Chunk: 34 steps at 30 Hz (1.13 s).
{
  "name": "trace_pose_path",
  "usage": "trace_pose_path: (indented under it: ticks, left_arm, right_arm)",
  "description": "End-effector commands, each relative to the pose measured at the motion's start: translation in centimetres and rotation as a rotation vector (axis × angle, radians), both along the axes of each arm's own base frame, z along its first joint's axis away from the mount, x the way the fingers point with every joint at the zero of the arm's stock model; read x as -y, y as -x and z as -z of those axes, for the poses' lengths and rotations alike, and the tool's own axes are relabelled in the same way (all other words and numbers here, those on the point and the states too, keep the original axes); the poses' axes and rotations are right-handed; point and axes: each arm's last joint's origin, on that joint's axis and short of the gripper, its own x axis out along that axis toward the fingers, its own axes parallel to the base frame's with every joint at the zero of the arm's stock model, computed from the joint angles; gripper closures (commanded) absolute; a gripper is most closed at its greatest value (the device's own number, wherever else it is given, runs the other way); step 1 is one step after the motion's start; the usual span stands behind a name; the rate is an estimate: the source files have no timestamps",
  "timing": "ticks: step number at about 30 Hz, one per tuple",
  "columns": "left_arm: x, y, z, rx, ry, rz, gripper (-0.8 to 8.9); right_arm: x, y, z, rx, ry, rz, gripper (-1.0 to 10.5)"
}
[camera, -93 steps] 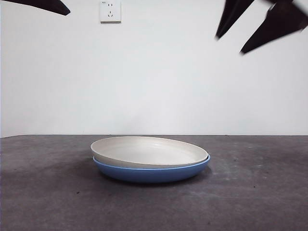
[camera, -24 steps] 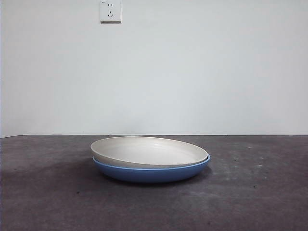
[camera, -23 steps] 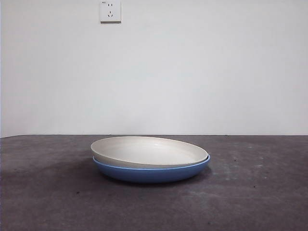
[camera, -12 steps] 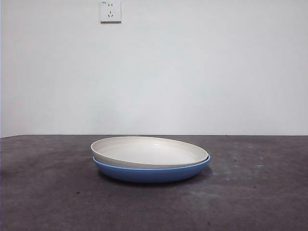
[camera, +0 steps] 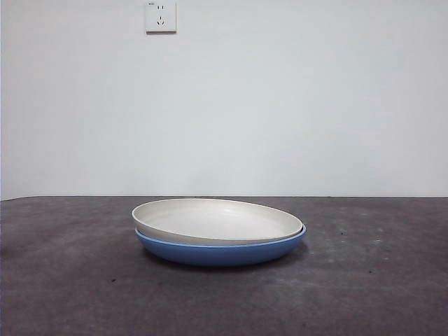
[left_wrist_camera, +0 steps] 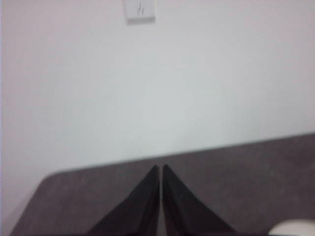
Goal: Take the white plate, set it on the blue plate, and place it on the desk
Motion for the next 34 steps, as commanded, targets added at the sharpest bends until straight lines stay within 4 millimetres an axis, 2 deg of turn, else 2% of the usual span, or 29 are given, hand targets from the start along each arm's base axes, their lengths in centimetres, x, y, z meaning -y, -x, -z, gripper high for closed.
trace_pose_path:
  ticks: [1, 8, 14, 24, 34]
  left_arm:
    - [-0.2, 0.0, 2.5, -0.021, -0.014, -0.024, 8.04]
    - [-0.5, 0.1, 9.0, -0.12, -0.002, -0.105, 8.04]
    - [-0.5, 0.4, 12.7, -0.151, -0.001, -0.107, 8.04]
    - [-0.5, 0.6, 15.7, -0.203, 0.045, -0.11, 8.04]
    - [-0.5, 0.7, 17.0, -0.245, 0.046, -0.111, 8.04]
  right_arm:
    - [-0.1, -0.1, -0.5, 0.024, -0.004, -0.014, 9.4]
    - [-0.1, -0.1, -0.5, 0.023, -0.004, -0.014, 9.4]
    - [-0.1, -0.1, -0.5, 0.024, -0.004, -0.014, 9.4]
    - [-0.1, -0.1, -0.5, 0.023, -0.004, -0.014, 9.4]
    - [-0.1, -0.1, -0.5, 0.023, -0.004, -0.014, 9.4]
